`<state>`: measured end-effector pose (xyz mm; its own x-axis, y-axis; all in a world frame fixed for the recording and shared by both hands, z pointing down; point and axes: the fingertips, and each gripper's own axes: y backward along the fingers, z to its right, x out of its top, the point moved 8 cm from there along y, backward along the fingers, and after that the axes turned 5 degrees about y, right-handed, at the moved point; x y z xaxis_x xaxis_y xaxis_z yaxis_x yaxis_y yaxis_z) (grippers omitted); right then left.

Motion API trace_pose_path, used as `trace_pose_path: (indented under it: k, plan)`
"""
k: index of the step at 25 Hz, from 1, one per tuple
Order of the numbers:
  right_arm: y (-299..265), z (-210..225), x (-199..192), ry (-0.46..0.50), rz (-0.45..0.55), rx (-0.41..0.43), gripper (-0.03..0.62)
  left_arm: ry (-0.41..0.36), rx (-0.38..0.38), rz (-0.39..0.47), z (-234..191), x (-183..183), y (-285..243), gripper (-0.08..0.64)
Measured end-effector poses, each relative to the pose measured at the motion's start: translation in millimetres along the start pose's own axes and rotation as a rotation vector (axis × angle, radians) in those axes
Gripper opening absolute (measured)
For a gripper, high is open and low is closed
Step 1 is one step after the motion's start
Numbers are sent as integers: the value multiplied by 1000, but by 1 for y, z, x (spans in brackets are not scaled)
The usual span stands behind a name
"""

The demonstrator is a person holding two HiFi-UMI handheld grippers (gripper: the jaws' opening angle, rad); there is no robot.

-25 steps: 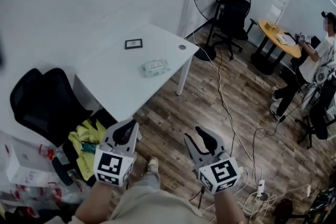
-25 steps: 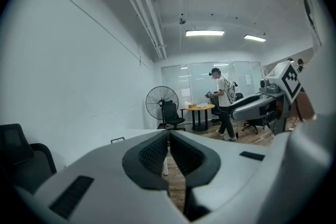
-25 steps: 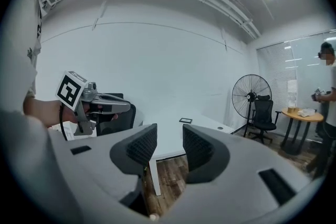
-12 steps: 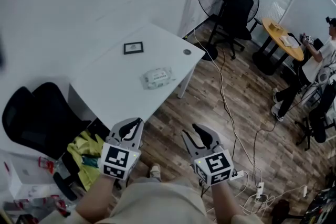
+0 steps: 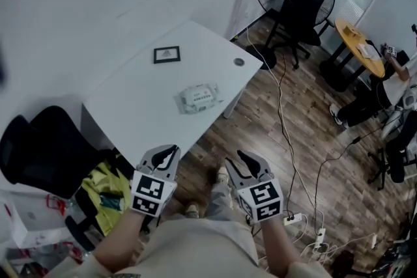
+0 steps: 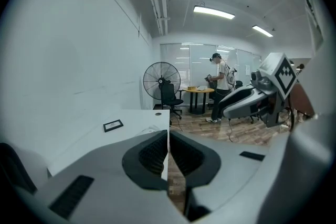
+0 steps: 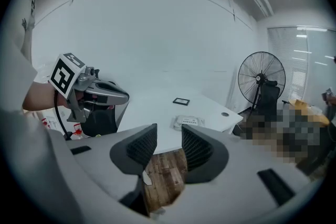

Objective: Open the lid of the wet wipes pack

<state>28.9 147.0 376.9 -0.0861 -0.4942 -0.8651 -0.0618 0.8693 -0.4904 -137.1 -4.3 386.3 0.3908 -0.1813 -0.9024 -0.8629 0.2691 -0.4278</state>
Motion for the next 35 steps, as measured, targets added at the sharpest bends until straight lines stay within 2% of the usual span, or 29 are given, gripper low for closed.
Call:
trace_pose_path:
  k: [5,9,16,22,28,35]
  plan:
    - [-46,34,-5,24,-28,29,158,7,13,-41,-12,-3,-44,31]
    - [-86,65,-4,43,-53,94,158,16,42,-90,-21,2,-83,31]
    - [-167,135,-1,91,-102,245,158,74,158,-182,-47,10,-158,31]
    - [-240,182,8,206,-143,387,156,149,250,-238,-62,21,-208,31]
    - [-280,202,16,306,-154,511,156,202,369,-254,-73,29,-231,31]
    - [-304,197,18,383,-166,591,156,257,424,-284,-81,24,-235,31]
